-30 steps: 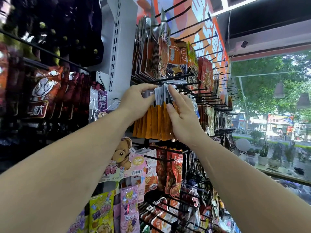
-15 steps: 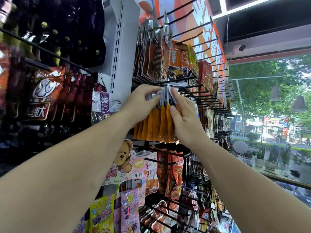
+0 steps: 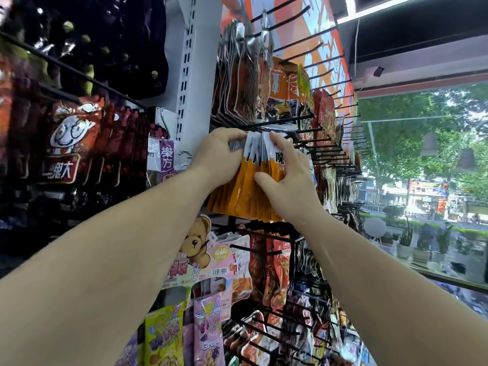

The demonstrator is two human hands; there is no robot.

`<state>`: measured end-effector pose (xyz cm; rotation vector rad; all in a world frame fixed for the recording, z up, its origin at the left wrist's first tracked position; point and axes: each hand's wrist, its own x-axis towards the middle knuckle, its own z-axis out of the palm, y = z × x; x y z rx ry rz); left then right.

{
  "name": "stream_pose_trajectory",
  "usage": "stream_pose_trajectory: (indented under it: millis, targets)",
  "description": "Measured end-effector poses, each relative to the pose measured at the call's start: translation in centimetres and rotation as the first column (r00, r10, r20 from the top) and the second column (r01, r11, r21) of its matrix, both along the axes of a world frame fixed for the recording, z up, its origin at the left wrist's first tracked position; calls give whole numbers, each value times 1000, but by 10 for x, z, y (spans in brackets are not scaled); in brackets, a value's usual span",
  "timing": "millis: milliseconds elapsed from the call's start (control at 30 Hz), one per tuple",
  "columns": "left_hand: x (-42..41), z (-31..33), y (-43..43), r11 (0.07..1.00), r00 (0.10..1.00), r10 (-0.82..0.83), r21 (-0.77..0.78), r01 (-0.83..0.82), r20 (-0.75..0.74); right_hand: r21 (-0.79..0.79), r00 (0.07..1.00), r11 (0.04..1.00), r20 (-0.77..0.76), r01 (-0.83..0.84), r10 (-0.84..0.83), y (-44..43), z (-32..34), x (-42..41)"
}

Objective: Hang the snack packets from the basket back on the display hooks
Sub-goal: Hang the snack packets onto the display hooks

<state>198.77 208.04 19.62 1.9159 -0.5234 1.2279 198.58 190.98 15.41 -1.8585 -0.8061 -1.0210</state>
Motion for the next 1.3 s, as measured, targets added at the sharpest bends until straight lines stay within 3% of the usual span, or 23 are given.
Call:
stream_pose_trajectory:
  millis: [133, 267, 433, 600, 667, 867, 1033, 1300]
  targets:
    - [0, 0, -2, 999, 999, 25, -33, -26, -24, 1, 1000, 1000, -10, -21, 21, 0, 2, -3]
    - [-5, -3, 1, 977, 980, -174, -141, 159, -96, 61, 1000, 998, -3, 10, -10, 8, 6, -4]
    - [-7, -3, 0, 961, 966, -238, -171, 218, -105, 102, 991, 986, -30, 135, -133, 24, 12, -5]
    - [-6, -1, -2, 953, 964, -240, -217, 212, -111, 94, 1000, 996, -28, 11, -9, 14, 13, -5]
    - [-5, 0, -2, 968, 974, -190, -190, 164, -126, 94, 999, 995, -32, -31, 34, 6, 13, -3]
    - [-1, 1, 2, 993, 993, 60, 109, -48, -106, 106, 999, 993, -21, -46, 48, 4, 13, 1]
    - [-7, 1, 1, 984, 987, 155, 89, -151, -33, 85, 998, 994, -19, -61, 63, 1, 14, 2]
    - [-6, 1, -4, 964, 964, 265, 34, -264, -34, 35, 998, 998, -22, -57, 58, -6, 13, -3]
